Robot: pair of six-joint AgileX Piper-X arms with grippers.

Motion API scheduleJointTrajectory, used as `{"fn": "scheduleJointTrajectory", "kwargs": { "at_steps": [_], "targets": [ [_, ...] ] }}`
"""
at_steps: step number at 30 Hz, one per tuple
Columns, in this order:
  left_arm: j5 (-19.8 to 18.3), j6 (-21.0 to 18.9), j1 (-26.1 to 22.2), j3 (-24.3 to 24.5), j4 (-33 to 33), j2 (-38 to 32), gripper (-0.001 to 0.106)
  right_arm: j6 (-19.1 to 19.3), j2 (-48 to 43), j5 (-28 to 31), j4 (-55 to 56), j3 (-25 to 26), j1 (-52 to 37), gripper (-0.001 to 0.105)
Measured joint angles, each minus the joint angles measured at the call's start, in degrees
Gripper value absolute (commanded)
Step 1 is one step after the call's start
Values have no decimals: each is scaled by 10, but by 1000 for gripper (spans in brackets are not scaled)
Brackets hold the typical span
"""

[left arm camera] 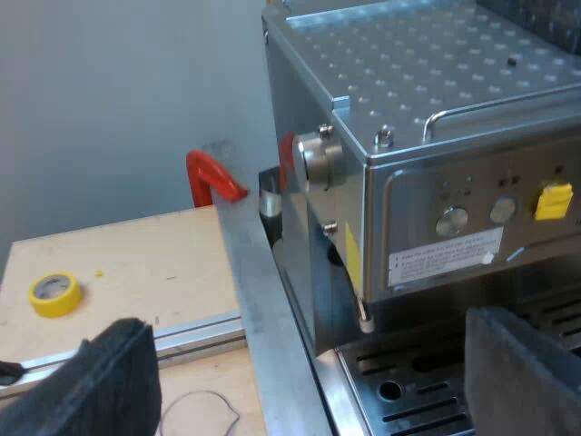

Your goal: Grind coffee beans and then tamp

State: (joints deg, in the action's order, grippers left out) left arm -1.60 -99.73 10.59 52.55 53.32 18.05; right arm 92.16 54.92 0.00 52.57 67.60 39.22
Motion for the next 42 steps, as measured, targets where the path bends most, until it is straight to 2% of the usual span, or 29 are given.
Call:
{"fn": "scheduleJointTrajectory", "kwargs": {
  "at_steps": [4, 6, 14, 17, 20, 25, 31, 38, 42],
  "targets": [
    [0, -11, 0, 1, 0, 25, 71, 4, -46, 0, 27, 0, -77, 66],
    [0, -10, 0, 5, 1, 44, 71, 18, -66, 0, 37, 1, -114, 66],
    [0, -12, 0, 29, 1, 97, 71, 117, -128, -7, 101, 1, -344, 66],
    [0, -12, 0, 29, 1, 101, 71, 130, -132, -13, 107, 1, -359, 66],
    [0, -12, 0, 29, 1, 104, 71, 152, -152, -40, 120, -1, -427, 66],
    [35, -12, 0, 39, 41, 77, 71, 176, -201, -53, 156, -5, -430, 66],
    [77, -12, 0, 38, 85, 31, 71, 177, -264, -49, 162, -5, -430, 66],
    [79, -12, 0, 38, 122, -35, 71, 177, -325, -49, 163, -5, -430, 66],
    [79, -12, 0, 38, 139, -100, 71, 177, -373, -49, 163, -16, -430, 66]
  ]
}}
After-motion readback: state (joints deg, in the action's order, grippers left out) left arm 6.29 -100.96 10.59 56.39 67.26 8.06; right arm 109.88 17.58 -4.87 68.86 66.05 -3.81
